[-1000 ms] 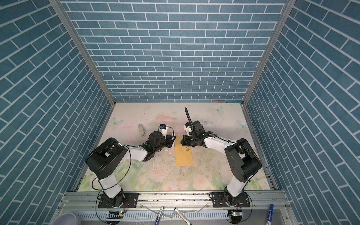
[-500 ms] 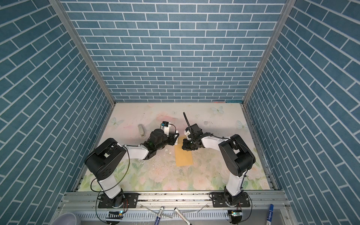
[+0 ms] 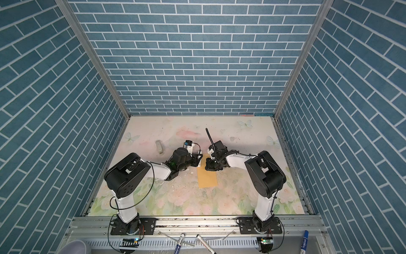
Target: Place the letter into the envelope and seal it
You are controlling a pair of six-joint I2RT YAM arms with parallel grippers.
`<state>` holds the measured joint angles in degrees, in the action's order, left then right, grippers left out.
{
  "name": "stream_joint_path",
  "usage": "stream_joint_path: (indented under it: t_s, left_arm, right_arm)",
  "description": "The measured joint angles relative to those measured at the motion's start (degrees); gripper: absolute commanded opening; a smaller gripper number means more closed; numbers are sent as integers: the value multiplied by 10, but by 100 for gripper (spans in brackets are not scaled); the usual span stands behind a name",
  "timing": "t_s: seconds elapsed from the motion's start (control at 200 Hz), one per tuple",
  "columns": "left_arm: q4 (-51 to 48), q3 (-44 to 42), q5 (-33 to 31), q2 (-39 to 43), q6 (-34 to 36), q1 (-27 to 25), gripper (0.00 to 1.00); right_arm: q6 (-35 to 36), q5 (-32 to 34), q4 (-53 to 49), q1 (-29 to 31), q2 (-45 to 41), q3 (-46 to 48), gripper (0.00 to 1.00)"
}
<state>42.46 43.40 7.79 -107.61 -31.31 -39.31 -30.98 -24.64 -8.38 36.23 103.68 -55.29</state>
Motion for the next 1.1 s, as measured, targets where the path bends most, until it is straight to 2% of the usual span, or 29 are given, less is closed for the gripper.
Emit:
stream_joint_path:
  t_s: [0.425, 1.1]
  left_arm:
    - [8, 2, -2, -7, 0, 0, 0]
    - [12, 5, -3, -12, 0, 0, 0]
  right_arm:
    - [15, 12, -7, 2, -5, 2, 0]
    - [19, 16, -31, 2, -92, 96, 0]
